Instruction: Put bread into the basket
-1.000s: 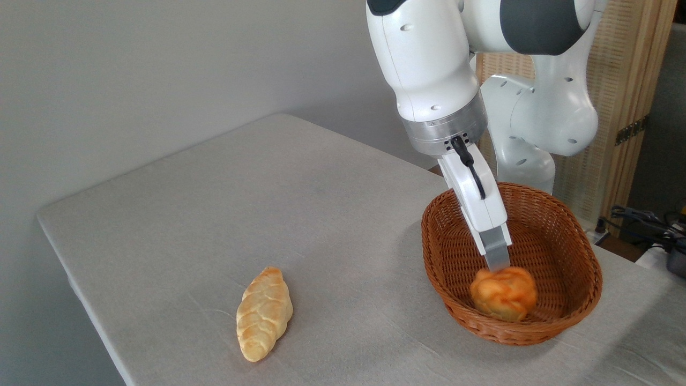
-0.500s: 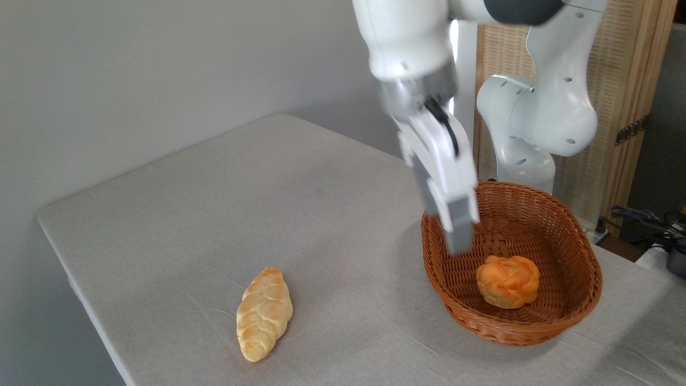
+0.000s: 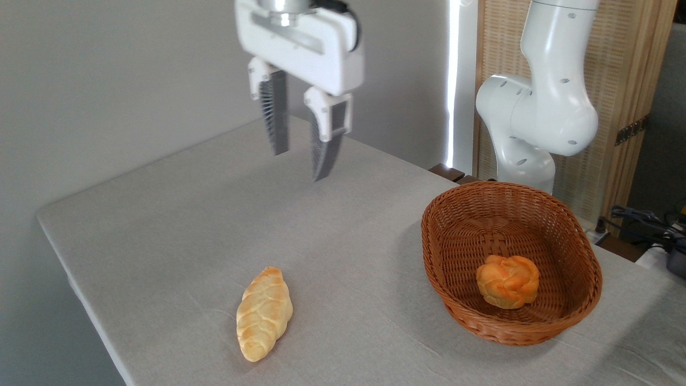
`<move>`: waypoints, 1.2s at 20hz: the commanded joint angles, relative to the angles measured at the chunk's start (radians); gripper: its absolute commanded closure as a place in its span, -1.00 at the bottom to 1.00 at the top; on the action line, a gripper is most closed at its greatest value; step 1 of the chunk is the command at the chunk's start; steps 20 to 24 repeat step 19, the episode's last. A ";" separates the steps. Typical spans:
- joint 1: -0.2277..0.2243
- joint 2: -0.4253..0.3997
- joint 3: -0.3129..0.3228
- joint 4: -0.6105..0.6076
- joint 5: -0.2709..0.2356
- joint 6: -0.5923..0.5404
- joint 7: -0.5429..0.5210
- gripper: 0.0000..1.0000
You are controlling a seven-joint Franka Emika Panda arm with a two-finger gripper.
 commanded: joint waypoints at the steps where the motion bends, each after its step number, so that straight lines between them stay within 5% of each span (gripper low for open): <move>1: 0.117 0.090 -0.112 0.091 0.001 0.013 -0.052 -1.00; 11: 0.117 0.188 -0.095 0.230 0.033 -0.164 -0.047 -1.00; 24: 0.117 0.195 -0.096 0.231 0.031 -0.155 -0.035 -1.00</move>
